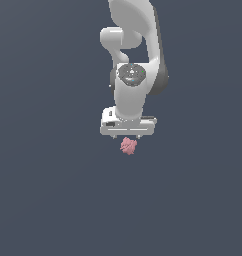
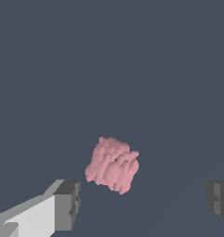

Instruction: Pick up the object and move it to a goal position.

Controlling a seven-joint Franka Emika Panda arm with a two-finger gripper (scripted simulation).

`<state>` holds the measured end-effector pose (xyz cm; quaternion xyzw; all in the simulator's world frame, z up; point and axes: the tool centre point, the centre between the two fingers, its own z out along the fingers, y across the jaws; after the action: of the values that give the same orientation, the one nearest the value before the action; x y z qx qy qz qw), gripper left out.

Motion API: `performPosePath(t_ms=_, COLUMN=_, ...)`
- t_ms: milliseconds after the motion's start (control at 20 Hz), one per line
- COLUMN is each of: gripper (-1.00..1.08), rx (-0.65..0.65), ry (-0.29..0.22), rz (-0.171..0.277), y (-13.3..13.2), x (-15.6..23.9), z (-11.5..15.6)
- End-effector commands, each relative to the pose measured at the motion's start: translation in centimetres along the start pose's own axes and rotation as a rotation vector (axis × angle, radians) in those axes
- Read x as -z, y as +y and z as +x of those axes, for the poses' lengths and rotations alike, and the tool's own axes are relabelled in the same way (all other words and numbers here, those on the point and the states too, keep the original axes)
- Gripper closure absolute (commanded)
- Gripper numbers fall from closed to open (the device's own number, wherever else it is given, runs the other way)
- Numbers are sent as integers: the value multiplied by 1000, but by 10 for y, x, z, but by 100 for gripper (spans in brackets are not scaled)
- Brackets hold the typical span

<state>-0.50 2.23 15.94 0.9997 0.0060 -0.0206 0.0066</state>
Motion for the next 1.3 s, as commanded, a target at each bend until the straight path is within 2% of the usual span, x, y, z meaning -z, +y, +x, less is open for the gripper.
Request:
performPosePath(t_ms=0, gripper=-92, rx=0, ry=0, rz=0, y=0, x=0, z=0)
performPosePath(t_ms=500, gripper=-92, rx=-5, ry=-2, rz=-30, y=8, x=4, z=4)
performPosePath(t_ms=900, gripper=-92, rx=-23, ry=1, rz=-26, y=6, x=0, z=2)
performPosePath(t_ms=1250, gripper=-92, rx=-106, ry=10, rz=-13, y=-1, x=-17, z=-4)
